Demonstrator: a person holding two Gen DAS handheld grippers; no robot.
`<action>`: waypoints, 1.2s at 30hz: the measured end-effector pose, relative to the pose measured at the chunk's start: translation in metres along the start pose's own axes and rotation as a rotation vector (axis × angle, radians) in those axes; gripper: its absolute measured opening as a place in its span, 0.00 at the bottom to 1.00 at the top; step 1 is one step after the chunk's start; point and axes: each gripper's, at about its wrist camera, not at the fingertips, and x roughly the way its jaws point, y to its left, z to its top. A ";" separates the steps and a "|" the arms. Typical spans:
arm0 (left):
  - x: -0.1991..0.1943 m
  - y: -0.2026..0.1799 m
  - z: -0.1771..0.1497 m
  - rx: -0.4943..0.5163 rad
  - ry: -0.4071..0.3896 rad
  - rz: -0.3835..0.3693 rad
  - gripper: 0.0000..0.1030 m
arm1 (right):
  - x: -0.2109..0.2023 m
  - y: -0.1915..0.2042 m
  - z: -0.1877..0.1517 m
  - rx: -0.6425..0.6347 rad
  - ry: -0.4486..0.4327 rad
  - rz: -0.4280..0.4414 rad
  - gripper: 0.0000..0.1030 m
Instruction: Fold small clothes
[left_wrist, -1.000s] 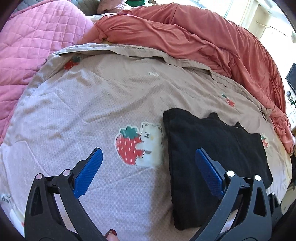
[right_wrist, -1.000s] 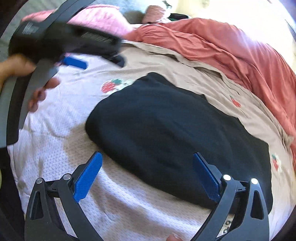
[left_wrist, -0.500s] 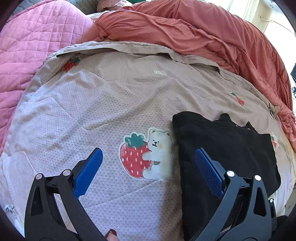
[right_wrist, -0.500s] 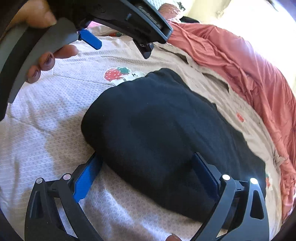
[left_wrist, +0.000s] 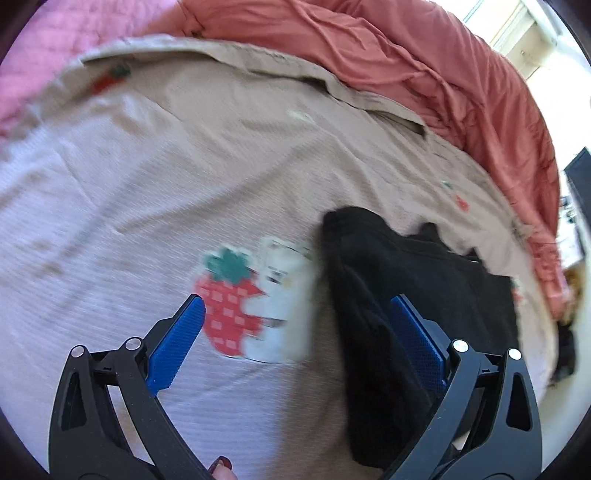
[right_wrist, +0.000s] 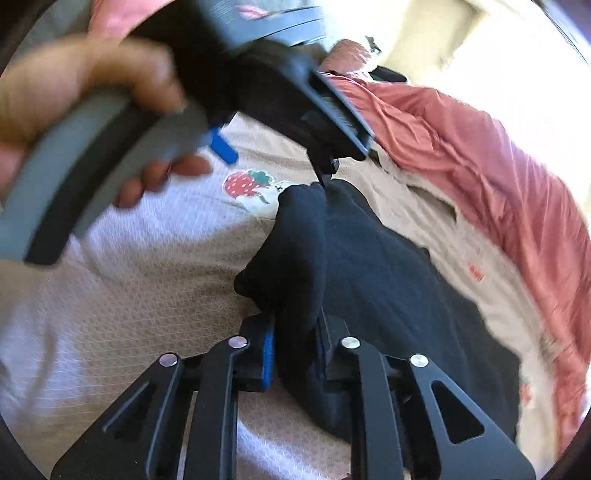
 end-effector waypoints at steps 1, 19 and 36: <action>0.003 -0.003 -0.001 -0.002 0.011 -0.026 0.91 | -0.002 -0.004 0.000 0.017 -0.004 0.013 0.12; 0.006 -0.095 -0.023 0.008 0.110 -0.279 0.28 | -0.059 -0.065 -0.013 0.244 -0.116 0.069 0.09; 0.082 -0.341 -0.037 0.300 0.212 -0.215 0.28 | -0.122 -0.220 -0.132 0.768 -0.081 -0.104 0.08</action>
